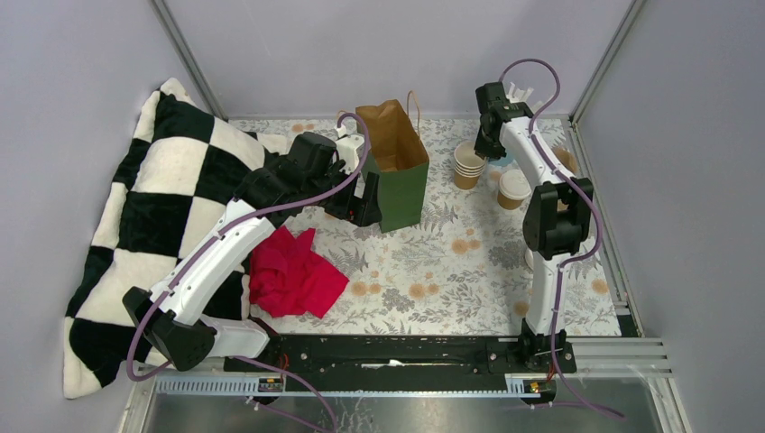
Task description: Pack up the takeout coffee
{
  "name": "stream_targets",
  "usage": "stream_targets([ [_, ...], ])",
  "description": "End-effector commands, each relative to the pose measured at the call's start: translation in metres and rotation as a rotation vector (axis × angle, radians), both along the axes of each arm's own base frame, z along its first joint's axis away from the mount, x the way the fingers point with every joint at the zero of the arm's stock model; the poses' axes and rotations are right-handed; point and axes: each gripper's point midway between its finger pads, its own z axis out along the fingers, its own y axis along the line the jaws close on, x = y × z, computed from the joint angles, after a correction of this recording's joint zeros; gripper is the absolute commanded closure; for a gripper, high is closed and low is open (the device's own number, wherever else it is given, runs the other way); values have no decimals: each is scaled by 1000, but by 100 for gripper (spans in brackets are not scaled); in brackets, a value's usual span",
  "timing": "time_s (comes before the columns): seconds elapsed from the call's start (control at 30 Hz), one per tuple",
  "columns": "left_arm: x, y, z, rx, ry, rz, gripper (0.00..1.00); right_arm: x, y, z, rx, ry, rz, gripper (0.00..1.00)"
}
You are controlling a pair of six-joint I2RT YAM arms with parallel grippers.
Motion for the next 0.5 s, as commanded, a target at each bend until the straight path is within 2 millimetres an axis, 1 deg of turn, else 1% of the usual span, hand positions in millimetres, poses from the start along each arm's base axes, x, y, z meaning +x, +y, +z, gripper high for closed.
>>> stream_targets([
  [0.0,0,2,23,-35,-67,-7,12,3,1,3,-20,-22,-16,79],
  [0.1,0,2,23,-34,-68,-6,12,4,1,8,-23,-26,-15,88],
  [0.23,0,3,23,-32,-67,-5,12,2,2,23,-10,-40,-13,94],
  [0.33,0,2,22,-32,-65,-7,12,1,4,31,0,-48,-10,100],
  [0.47,0,1,23,-36,-63,-10,12,-1,6,32,14,-46,7,100],
])
